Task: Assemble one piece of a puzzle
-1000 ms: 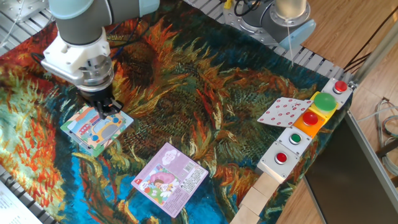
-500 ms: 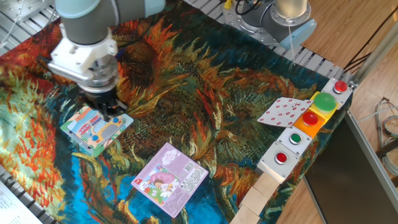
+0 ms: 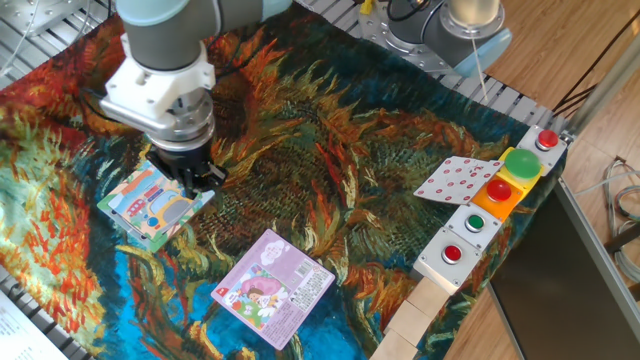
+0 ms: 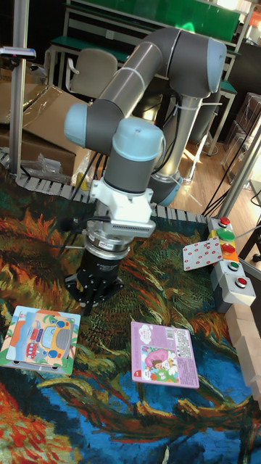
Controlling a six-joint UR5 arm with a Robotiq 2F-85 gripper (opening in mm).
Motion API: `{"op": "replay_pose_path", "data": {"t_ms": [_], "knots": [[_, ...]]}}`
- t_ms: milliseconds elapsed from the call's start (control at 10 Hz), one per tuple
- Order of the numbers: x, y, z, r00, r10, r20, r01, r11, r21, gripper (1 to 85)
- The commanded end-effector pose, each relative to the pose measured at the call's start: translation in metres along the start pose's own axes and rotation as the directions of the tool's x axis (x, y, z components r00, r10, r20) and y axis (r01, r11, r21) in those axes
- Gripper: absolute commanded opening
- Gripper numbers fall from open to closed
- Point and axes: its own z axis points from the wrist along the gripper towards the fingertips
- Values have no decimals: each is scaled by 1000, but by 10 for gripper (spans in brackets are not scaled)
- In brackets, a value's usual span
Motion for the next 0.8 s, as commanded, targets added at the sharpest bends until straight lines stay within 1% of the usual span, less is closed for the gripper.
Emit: {"op": "replay_pose_path", "data": {"t_ms": [0,100,300,400,700], "knots": [[-7,35,-2,999,35,13,-34,998,-50,13],[-13,50,-2,998,56,13,-55,997,-61,13],[-13,44,0,1000,29,9,-29,998,-54,13],[-10,36,-1,1000,10,1,-10,999,-40,13],[-3,27,-4,1000,-6,-13,6,999,-39,13]]}}
